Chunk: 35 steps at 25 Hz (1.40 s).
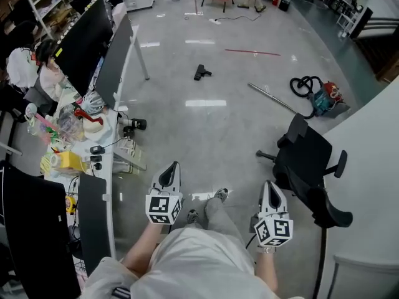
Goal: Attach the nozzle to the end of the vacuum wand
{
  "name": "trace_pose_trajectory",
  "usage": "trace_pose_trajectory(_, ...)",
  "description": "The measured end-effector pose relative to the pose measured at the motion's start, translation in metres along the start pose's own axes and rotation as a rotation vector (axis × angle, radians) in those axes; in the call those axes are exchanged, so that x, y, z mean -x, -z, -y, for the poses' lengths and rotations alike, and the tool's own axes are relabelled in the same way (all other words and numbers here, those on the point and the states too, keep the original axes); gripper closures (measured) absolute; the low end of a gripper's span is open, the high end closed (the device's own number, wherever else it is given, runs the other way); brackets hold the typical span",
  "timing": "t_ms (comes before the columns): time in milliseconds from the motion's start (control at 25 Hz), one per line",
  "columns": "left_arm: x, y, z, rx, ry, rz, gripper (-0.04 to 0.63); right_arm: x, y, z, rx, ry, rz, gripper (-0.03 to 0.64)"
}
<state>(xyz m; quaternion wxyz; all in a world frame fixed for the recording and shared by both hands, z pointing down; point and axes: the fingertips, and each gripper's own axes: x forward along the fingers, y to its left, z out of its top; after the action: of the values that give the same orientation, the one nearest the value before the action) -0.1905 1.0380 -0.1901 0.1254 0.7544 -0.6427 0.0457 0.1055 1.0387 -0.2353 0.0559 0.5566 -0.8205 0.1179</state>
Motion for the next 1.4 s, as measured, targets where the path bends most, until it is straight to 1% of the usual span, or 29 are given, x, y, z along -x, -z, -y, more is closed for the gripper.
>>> trace_pose_trajectory(120, -0.027, -0.005, 0.000, -0.013, 0.005, 0.000, 0.595, -0.024, 0.002, 0.016, -0.014, 0.011, -0.010, 0.620)
trace_pose_trajectory(320, -0.086, -0.013, -0.004, -0.034, -0.002, -0.017, 0.595, -0.086, 0.003, 0.050, -0.029, 0.014, -0.032, 0.620)
trace_pose_trajectory(520, -0.155, -0.034, 0.000, -0.084, 0.007, -0.028, 0.595, -0.152, -0.011, 0.084, -0.026, -0.009, -0.035, 0.620)
trace_pose_trajectory(640, -0.192, -0.054, 0.007, -0.098, -0.002, -0.010, 0.595, -0.186, -0.024, 0.104, -0.034, -0.039, -0.028, 0.621)
trace_pose_trajectory(800, -0.231, -0.077, 0.009, -0.091, -0.021, 0.032, 0.595, -0.231, -0.044, 0.120, -0.007, -0.086, -0.018, 0.620)
trace_pose_trajectory(920, -0.256, -0.083, 0.009, -0.073, -0.009, 0.036, 0.595, -0.257, -0.053, 0.130, 0.004, -0.101, -0.029, 0.620)
trace_pose_trajectory(1080, -0.287, -0.087, 0.000, -0.071, -0.005, 0.035, 0.595, -0.288, -0.056, 0.138, 0.013, -0.115, -0.046, 0.620)
trace_pose_trajectory(1280, -0.344, -0.087, -0.018, -0.070, 0.010, 0.030, 0.595, -0.332, -0.056, 0.151, 0.013, -0.082, -0.055, 0.620)
trace_pose_trajectory(1400, -0.386, -0.092, -0.033, -0.050, 0.026, 0.013, 0.595, -0.363, -0.059, 0.158, -0.024, -0.053, -0.078, 0.620)
